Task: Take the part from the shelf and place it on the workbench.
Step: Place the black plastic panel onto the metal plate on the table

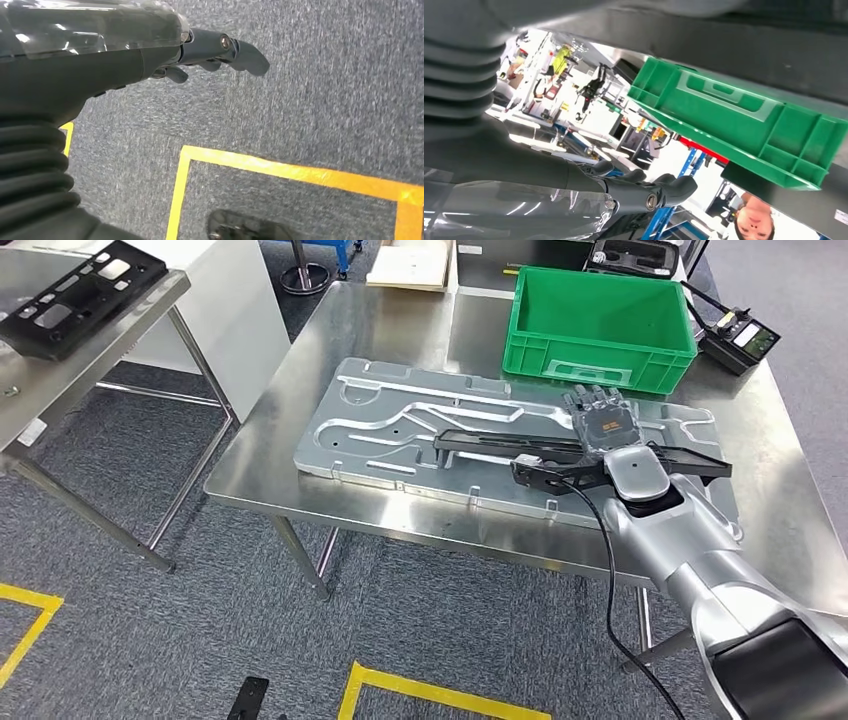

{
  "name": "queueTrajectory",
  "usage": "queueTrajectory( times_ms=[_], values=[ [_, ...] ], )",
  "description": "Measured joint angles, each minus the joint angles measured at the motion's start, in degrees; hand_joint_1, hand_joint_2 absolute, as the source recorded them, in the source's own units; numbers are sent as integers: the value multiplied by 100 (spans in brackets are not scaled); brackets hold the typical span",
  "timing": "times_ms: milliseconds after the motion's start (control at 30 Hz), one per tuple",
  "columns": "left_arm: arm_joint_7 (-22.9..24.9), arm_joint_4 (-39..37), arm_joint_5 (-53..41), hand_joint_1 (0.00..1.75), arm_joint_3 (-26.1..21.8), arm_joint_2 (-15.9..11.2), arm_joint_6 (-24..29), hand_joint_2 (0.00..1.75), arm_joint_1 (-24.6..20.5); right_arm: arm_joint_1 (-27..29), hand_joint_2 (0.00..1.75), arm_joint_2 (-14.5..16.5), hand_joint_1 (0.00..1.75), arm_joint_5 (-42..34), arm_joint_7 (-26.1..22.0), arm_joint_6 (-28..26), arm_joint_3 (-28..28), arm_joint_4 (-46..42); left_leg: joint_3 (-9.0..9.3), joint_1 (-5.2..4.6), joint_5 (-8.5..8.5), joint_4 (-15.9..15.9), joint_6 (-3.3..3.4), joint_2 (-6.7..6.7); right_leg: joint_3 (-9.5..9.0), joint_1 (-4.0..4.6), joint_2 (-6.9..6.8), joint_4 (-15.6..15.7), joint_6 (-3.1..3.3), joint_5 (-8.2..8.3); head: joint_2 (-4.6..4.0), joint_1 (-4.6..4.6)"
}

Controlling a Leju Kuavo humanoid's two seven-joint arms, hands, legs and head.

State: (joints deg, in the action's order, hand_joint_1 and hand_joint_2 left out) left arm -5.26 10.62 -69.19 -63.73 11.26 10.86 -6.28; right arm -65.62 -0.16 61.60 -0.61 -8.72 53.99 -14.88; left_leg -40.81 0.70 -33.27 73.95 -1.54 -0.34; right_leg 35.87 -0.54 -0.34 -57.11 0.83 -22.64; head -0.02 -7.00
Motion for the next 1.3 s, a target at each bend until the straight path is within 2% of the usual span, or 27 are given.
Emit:
queueTrajectory(
  times_ms=[33,67,167,233,300,333,400,467,500,533,567,600,633,700,733,800,833,867,933,967,1000,1033,1067,1133,1200,1233,1300],
  values=[
    [-3,0,-16,0,0,-2,-14,0,7,-6,0,-25,0,-1,15,4,-4,9,13,17,3,66,-21,1,23,-3,0,-19,-7,8,0,0],
    [-5,0,-30,0,0,-5,-30,0,12,-21,0,-60,0,-2,30,10,-16,16,143,35,112,-113,-38,2,48,-10,0,-44,-18,17,0,1],
    [-10,-1,-63,0,0,-13,-85,0,11,-132,0,-205,0,-5,63,28,-83,24,749,71,508,-1200,-46,-9,149,-17,10,-154,-86,39,0,2],
    [-20,-2,-76,0,0,-10,-121,0,14,-216,0,-314,0,-5,62,35,-132,25,840,59,566,-1438,24,-26,212,5,24,-183,-164,89,0,2],
    [-37,-2,-86,0,0,-10,-150,0,19,-261,0,-434,0,-14,48,37,-196,27,792,47,650,-1435,134,-25,237,-5,32,-163,-249,145,0,2],
    [-47,-2,-90,0,0,-10,-163,0,15,-277,0,-505,0,-27,33,37,-236,27,763,46,702,-1450,193,-20,261,-18,33,-203,-289,86,0,3],
    [-68,-2,-94,0,0,-11,-184,0,1,-320,0,-641,0,-59,-6,36,-320,27,677,50,812,-1484,293,-11,393,-41,34,-557,-343,-285,0,4],
    [-94,-2,-95,0,-1,-11,-193,0,-1,-370,0,-754,0,-75,-39,28,-410,26,548,35,913,-1484,333,-11,601,-38,35,-1265,-372,-807,0,4],
    [-106,-2,-95,0,-2,-11,-197,0,1,-385,0,-800,0,-77,-53,17,-452,25,477,27,965,-1483,337,-10,664,-35,36,-1579,-379,-969,0,4],
    [-118,-2,-95,0,-2,-11,-199,0,2,-394,0,-844,0,-77,-61,1,-486,21,406,19,1019,-1481,337,-9,646,-32,36,-1739,-375,-1012,0,4],
    [-130,-2,-94,0,-2,-11,-202,0,2,-405,0,-901,0,-76,-65,-21,-523,14,336,12,1073,-1480,334,-9,527,-27,36,-1704,-361,-945,0,4],
    [-140,-2,-94,0,-2,-11,-203,0,1,-427,0,-955,0,-74,-67,-43,-558,0,273,4,1125,-1479,329,-10,309,-20,36,-1472,-333,-814,0,5],
    [-150,-2,-93,0,-3,-8,-203,0,1,-469,0,-1016,0,-66,-64,-66,-598,-20,220,-2,1176,-1478,321,-11,13,-3,37,-1106,-289,-703,0,4],
    [-171,-2,-91,0,-5,1,-204,0,0,-594,0,-1130,0,-36,-48,-122,-684,-76,147,-23,1278,-1487,282,-11,-491,40,32,-374,-217,-653,0,2],
    [-183,-2,-89,0,-6,6,-206,0,0,-656,0,-1188,0,-21,-44,-160,-731,-102,132,-21,1330,-1504,254,-9,-613,64,30,-163,-193,-671,0,-1],
    [-206,-2,-75,0,-7,12,-208,0,9,-721,0,-1303,0,-47,-102,-226,-857,-145,121,-20,1448,-1574,184,-13,-608,78,20,-52,-161,-605,0,-3],
    [-215,-2,-66,0,-7,14,-208,0,18,-734,0,-1347,0,-88,-169,-252,-941,-165,102,-17,1440,-1581,153,-16,-580,67,6,-11,-127,-538,0,-3],
    [-223,-2,-55,0,-7,16,-204,0,29,-737,0,-1386,0,-140,-252,-279,-1041,-195,55,-22,1324,-1512,126,-16,-535,49,-6,22,-88,-458,0,-4],
    [-238,-2,-42,0,-8,15,-198,0,40,-741,0,-1466,0,-210,-407,-345,-1250,-266,-110,-9,780,-1011,79,-5,-400,21,-25,63,-33,-299,0,-7],
    [-245,-2,-39,0,-9,15,-194,0,41,-741,0,-1520,0,-222,-473,-381,-1352,-305,-204,-4,477,-606,56,-1,-314,20,-25,60,-22,-230,0,-8],
    [-254,-2,-38,0,-9,15,-192,0,40,-742,0,-1579,0,-221,-533,-409,-1441,-341,-267,3,285,-213,35,2,-227,21,-29,53,-26,-165,0,-8],
    [-264,-2,-34,0,-9,15,-188,0,40,-742,0,-1646,0,-214,-604,-439,-1523,-375,-272,7,234,77,19,3,-137,20,-33,41,-34,-100,0,-8],
    [-277,-2,-26,0,-10,14,-185,0,41,-742,0,-1718,0,-206,-679,-470,-1594,-411,-193,9,316,184,10,4,-46,19,-36,25,-46,-40,0,-8],
    [-302,-2,1,0,-13,13,-180,0,40,-741,0,-1865,0,-202,-839,-546,-1724,-499,267,11,589,-214,23,5,124,17,-34,-20,-82,68,0,-8],
    [-316,-2,20,0,-16,10,-177,0,29,-736,0,-2026,0,-215,-968,-643,-1858,-611,907,-5,535,-1049,84,-3,242,29,-38,-71,-137,154,0,-8],
    [-321,-2,23,0,-19,10,-175,0,28,-729,0,-2109,0,-225,-1015,-695,-1923,-661,1105,-17,454,-1351,119,-11,268,35,-45,-83,-168,198,0,-7],
    [-332,-2,29,0,-27,9,-170,0,37,-664,0,-2287,0,-263,-1073,-846,-2054,-759,1182,-45,416,-1565,202,-26,288,39,-67,-67,-240,307,0,-11]
  ],
)
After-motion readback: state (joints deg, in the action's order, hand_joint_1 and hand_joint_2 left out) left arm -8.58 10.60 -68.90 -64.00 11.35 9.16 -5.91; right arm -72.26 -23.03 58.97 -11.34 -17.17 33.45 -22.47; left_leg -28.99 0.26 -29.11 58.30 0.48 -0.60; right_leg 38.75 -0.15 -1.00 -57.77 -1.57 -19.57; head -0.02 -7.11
